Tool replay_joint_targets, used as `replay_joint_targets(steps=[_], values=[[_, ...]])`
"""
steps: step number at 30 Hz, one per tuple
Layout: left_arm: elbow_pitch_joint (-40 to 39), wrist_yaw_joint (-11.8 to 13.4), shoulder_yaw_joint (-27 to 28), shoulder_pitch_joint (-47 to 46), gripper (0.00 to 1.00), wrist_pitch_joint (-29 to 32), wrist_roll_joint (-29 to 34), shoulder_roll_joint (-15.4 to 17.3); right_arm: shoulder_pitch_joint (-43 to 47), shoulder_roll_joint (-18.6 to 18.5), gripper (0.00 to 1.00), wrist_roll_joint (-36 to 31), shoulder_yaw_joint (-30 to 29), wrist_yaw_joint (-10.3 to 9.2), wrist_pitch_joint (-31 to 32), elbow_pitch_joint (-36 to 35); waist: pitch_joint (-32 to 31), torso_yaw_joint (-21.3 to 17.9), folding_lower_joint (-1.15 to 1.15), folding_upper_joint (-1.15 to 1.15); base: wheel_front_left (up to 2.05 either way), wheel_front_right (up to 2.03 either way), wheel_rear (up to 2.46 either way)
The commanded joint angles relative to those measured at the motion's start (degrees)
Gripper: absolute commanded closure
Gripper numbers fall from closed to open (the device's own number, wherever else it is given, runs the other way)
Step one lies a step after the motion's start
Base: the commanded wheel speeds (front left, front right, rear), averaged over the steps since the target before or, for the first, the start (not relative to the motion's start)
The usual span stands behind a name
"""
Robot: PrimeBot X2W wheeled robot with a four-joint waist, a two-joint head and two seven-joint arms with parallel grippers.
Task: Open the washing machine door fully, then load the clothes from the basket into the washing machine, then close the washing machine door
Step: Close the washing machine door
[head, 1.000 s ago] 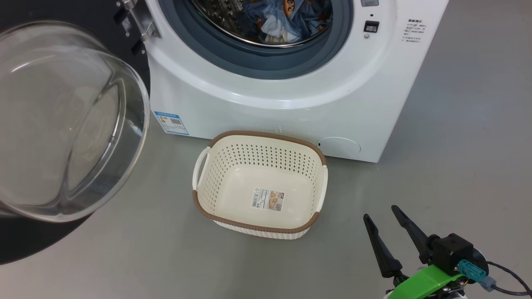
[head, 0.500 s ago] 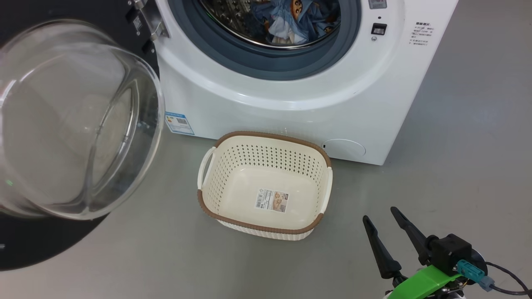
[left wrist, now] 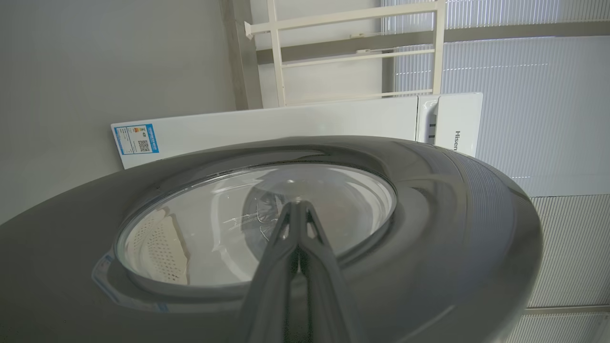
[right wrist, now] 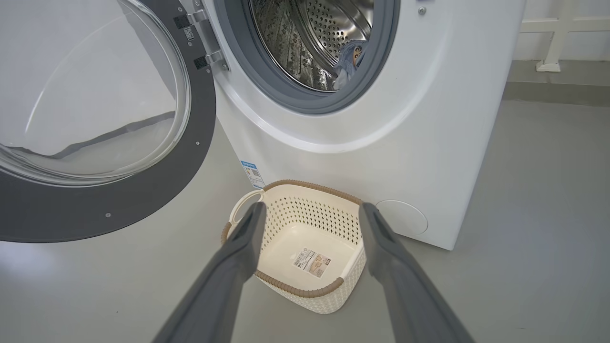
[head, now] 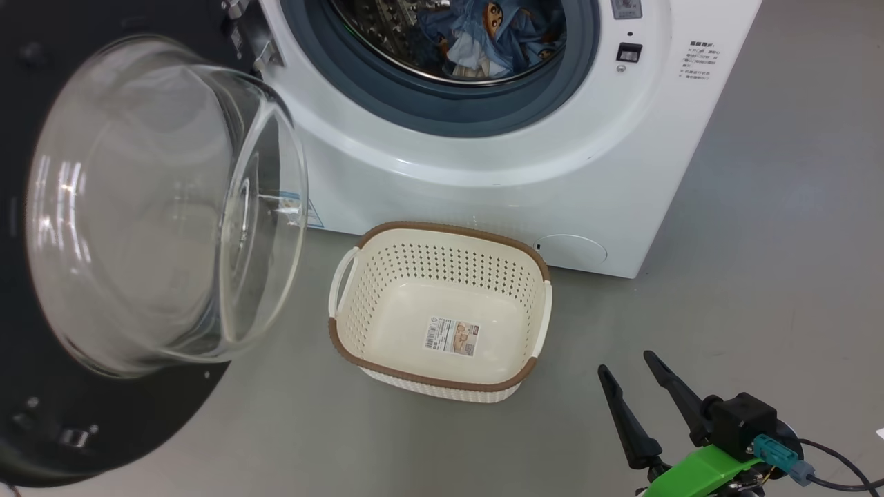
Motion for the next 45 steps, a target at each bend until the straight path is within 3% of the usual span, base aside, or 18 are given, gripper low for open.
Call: replay_joint_targets(steps=[1, 9, 17, 24, 35, 45], values=[[-3.06, 0.56, 0.16, 0.69, 1.0, 1.69, -0.82, 1.55, -1.16, 0.27, 0.0, 0.37, 1.68, 0.09, -0.4, -1.02, -0.06, -0.01, 0.0, 0.0, 0.0, 0.0, 0.0], [-14.17, 3.01, -3.61, 6.31, 1.0, 9.66, -3.65, -2.67, -1.52, 0.43, 0.0, 0.79, 2.4, 0.09, -0.53, -0.18, -0.44, -0.76, 0.0, 0.0, 0.0, 0.0, 0.0], [-23.33, 2.97, -7.6, 9.96, 1.0, 13.03, -5.47, -7.89, -1.74, 0.74, 0.0, 1.18, 2.73, 0.09, -0.84, 0.46, -0.74, -3.08, 0.0, 0.0, 0.0, 0.0, 0.0], [-28.94, 2.56, -11.7, 12.38, 1.0, 14.48, -6.78, -10.04, -1.89, 1.06, 0.0, 1.38, 2.77, 0.09, -1.03, 1.01, -0.92, -6.34, 0.0, 0.0, 0.0, 0.0, 0.0], [-30.94, 0.41, -19.92, 12.6, 1.0, 11.21, -8.43, -11.12, -2.03, 1.45, 0.0, 1.46, 2.4, 0.09, -1.54, 1.65, -0.62, -11.55, 0.0, 0.0, 0.0, 0.0, 0.0], [-25.68, -5.08, -29.51, 9.39, 1.0, -0.68, -8.71, -11.2, -2.82, 1.86, 0.0, 1.84, 2.45, 0.09, -2.05, 2.27, -0.58, -17.82, 0.0, 0.0, 0.0, 0.0, 0.0]])
